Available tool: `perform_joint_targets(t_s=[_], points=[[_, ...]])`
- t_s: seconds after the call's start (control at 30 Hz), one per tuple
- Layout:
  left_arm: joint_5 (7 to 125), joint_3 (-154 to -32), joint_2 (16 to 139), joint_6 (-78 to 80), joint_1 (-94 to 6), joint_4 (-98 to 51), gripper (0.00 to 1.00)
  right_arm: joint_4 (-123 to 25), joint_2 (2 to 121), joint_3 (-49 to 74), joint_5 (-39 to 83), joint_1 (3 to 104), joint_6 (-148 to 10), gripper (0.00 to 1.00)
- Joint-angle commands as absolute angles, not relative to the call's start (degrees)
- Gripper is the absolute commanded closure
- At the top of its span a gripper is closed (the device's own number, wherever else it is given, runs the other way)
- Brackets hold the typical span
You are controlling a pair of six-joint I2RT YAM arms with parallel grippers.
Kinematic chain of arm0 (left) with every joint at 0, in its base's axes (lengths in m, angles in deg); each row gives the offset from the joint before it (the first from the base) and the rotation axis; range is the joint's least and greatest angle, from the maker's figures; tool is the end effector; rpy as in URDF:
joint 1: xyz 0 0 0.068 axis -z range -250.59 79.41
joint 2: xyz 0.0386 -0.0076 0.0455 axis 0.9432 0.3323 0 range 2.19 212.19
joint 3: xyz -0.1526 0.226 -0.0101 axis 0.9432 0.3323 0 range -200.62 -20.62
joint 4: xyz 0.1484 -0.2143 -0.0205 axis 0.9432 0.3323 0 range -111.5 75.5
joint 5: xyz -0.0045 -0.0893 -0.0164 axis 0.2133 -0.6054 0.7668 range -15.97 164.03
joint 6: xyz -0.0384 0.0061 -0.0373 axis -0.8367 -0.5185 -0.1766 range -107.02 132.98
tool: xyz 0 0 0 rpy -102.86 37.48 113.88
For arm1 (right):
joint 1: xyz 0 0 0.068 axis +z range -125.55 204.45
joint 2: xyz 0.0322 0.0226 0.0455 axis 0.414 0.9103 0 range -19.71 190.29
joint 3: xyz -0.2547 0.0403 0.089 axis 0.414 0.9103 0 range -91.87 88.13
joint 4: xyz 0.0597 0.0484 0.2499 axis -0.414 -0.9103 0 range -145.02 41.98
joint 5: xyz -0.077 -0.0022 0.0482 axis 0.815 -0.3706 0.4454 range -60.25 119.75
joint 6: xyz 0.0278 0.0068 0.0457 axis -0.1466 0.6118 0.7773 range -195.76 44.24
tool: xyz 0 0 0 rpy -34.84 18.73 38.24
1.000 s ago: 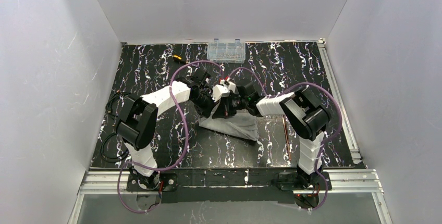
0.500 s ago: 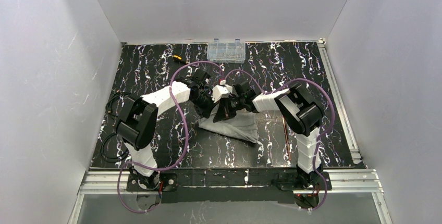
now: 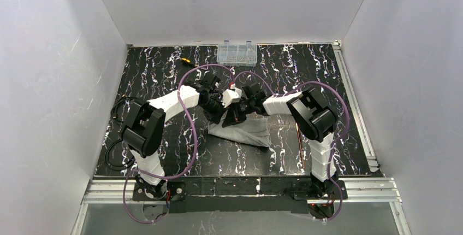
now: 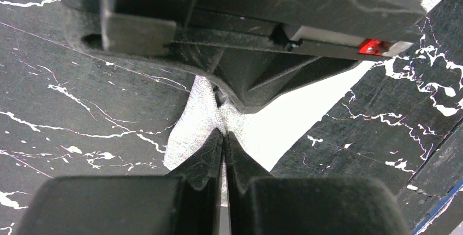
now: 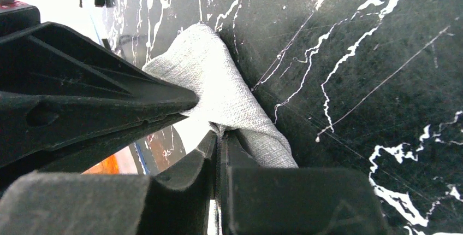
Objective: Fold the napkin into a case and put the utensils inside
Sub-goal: Grasp the top corner of the smaller rectangle folded napkin from the folded napkin.
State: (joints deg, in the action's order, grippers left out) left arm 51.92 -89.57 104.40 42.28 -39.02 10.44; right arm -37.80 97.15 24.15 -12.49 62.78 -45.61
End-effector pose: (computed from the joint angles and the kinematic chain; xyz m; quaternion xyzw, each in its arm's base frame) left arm 0.2984 -0.1992 0.1904 0.5210 0.8057 -0.1914 0.2070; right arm 0.3057 0.2722 0.1219 -0.2052 0.8418 0.4836 0.1240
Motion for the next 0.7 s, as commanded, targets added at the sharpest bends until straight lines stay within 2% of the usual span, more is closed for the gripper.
perform_joint_targets(t_s=[0.0,0.47,0.67], points=[[49.77,-89.73,101.69,42.35,-39.04,11.39,1.0,-36.64,98.99,23.84,-12.83,63.04,-44.52,0.99],[48.79,-92.43,102.8,42.44,-38.95,12.17,1.0,-44.11,100.96,19.71,-13.01,63.3,-48.29,0.99],[47.17,-91.25,102.86,44.42,-38.66,13.06,1.0,-39.47,100.63,19.67,-14.98,63.3,-44.31,0.99]])
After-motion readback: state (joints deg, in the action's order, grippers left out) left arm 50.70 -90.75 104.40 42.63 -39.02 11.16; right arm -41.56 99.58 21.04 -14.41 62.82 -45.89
